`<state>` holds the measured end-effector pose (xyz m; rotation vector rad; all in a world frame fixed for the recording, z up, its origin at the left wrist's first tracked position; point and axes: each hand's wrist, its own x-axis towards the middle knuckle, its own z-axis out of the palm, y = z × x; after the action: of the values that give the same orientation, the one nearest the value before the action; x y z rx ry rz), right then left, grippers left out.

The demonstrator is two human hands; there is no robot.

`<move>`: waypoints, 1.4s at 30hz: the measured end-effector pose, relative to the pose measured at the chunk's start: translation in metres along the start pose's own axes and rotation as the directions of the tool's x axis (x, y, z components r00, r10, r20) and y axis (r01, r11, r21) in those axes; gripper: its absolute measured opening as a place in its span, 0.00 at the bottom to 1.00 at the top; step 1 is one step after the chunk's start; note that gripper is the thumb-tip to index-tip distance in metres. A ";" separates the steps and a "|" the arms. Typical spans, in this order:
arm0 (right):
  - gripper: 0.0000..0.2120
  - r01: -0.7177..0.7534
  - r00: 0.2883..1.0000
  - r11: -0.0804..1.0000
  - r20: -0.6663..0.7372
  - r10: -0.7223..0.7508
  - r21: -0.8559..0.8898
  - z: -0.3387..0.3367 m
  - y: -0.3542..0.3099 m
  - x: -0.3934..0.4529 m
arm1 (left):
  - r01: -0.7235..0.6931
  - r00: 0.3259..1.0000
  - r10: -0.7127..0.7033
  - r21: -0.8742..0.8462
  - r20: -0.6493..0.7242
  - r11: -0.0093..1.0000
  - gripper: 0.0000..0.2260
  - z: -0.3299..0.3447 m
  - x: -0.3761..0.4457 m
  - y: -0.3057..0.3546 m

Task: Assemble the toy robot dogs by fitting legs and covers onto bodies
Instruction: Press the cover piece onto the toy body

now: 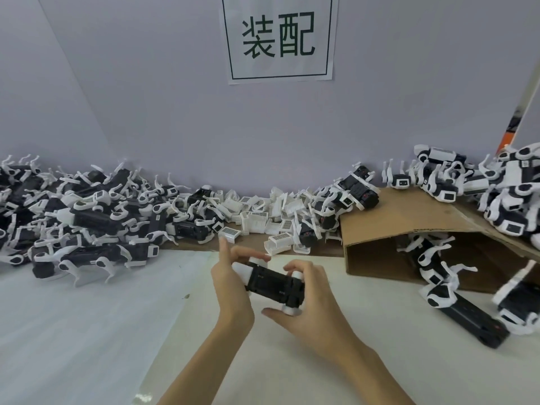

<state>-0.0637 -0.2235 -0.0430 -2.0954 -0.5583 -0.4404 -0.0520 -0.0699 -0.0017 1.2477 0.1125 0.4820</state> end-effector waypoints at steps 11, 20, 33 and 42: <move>0.33 0.404 0.841 0.802 -0.165 -0.515 -0.441 -0.014 -0.018 0.008 | 0.275 0.922 -0.072 -0.512 0.380 0.814 0.35 -0.013 0.004 0.023; 0.36 0.334 0.907 0.907 -0.175 -0.384 -0.257 -0.013 -0.015 0.009 | 0.327 0.909 -0.112 -0.519 0.402 0.790 0.35 -0.010 0.006 0.019; 0.19 -0.303 0.953 0.865 0.103 0.286 0.401 -0.028 0.006 0.012 | -0.237 0.905 0.095 0.308 0.414 0.921 0.19 -0.012 0.010 -0.008; 0.24 0.032 0.989 0.998 -0.148 -0.024 0.052 -0.027 0.007 0.008 | -0.622 0.747 0.270 0.497 0.607 0.605 0.31 -0.012 0.008 -0.009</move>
<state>-0.0558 -0.2480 -0.0292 -1.9867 -0.5074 -0.5849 -0.0464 -0.0585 -0.0127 2.1275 -0.5378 0.5896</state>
